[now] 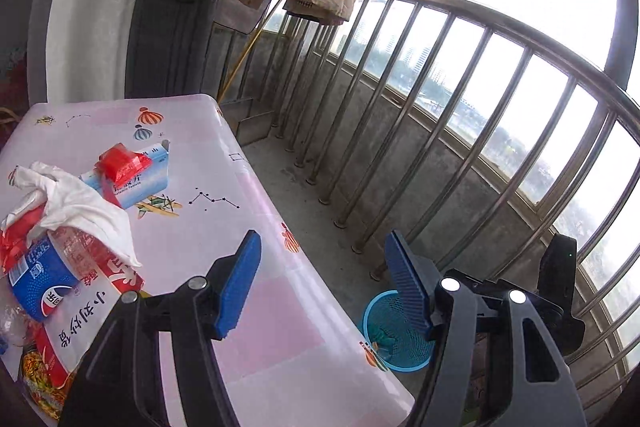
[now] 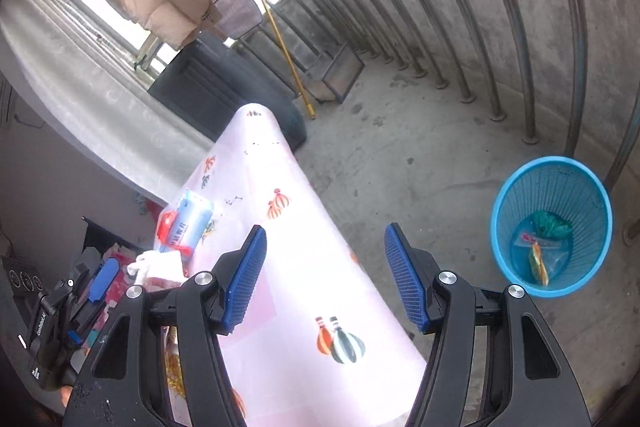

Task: Collect trash
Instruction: 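Bring both tools back to the table toward the Pepsi bottle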

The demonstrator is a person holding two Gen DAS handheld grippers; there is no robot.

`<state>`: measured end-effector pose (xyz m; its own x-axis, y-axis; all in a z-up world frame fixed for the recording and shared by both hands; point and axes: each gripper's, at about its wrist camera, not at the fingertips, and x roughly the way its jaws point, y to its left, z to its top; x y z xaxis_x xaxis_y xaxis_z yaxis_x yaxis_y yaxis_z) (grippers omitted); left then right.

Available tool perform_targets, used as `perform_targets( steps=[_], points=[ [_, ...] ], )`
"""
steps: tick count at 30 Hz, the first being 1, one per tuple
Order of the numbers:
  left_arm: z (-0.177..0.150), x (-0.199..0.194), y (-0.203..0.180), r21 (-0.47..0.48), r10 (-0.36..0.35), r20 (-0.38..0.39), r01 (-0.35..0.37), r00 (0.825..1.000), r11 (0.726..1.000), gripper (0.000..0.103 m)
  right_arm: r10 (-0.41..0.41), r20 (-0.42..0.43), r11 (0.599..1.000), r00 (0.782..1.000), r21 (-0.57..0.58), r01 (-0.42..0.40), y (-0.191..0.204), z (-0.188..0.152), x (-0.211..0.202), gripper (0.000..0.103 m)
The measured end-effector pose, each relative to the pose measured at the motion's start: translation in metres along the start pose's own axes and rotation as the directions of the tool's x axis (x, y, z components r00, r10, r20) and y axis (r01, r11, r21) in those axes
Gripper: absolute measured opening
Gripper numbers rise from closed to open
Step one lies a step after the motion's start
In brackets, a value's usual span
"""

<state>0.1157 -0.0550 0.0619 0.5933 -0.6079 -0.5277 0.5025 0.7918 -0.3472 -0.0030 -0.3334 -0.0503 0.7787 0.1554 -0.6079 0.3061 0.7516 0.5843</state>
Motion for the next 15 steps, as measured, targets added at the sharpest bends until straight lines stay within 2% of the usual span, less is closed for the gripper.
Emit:
perform_targets(
  steps=[9, 12, 15],
  points=[
    [-0.021, -0.065, 0.074, -0.104, 0.125, 0.072, -0.117, 0.99, 0.988, 0.062, 0.117, -0.118, 0.986, 0.986, -0.103, -0.129, 0.071, -0.022, 0.03, 0.059],
    [-0.031, -0.084, 0.099, -0.134, 0.164, 0.085, -0.152, 0.983, 0.979, 0.062, 0.164, -0.177, 0.976, 0.97, -0.115, -0.186, 0.09, -0.034, 0.044, 0.059],
    [-0.039, -0.103, 0.124, -0.172, 0.194, 0.092, -0.176, 0.977, 0.969, 0.062, 0.213, -0.248, 0.964, 0.945, -0.107, -0.245, 0.111, -0.046, 0.062, 0.059]
  ],
)
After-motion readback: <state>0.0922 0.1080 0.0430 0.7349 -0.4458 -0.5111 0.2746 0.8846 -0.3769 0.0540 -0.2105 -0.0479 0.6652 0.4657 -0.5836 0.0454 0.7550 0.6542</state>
